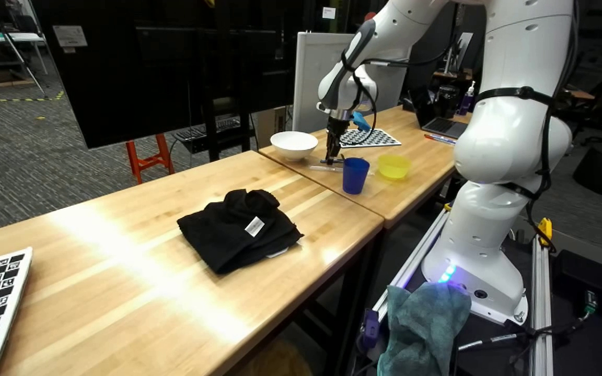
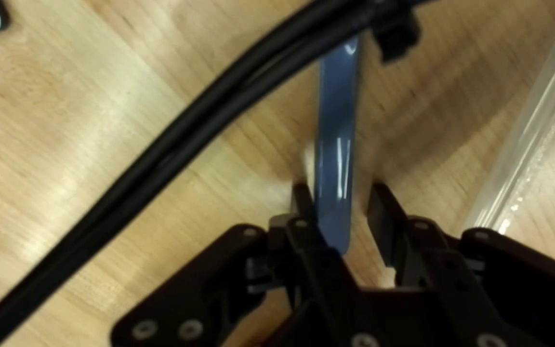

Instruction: Put the fork into the into the white bowl

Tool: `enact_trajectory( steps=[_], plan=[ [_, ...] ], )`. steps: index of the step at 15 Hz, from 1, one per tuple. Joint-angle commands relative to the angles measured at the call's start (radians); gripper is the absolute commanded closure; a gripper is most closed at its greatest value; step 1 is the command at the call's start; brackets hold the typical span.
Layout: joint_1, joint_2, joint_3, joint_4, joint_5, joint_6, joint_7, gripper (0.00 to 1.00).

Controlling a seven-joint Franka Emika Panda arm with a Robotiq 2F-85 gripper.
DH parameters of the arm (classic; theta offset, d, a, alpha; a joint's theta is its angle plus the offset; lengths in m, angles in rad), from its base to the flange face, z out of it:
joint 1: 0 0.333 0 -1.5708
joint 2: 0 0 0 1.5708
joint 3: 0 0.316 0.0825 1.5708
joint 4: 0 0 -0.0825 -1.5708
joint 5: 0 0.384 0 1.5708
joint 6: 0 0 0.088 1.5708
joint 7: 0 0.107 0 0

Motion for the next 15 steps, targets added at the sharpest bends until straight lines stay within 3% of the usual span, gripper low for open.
enact_trajectory(
  steps=[1,3,7,15],
  plan=[
    [-0.018,0.062,0.020,0.009,0.049,0.091,-0.069,0.92],
    [-0.017,0.059,0.020,0.008,0.062,0.088,-0.087,0.98],
    [-0.002,0.046,0.000,0.009,0.037,0.060,-0.076,0.96],
    [0.048,-0.008,-0.095,0.038,-0.169,-0.036,0.060,0.96]
  ],
)
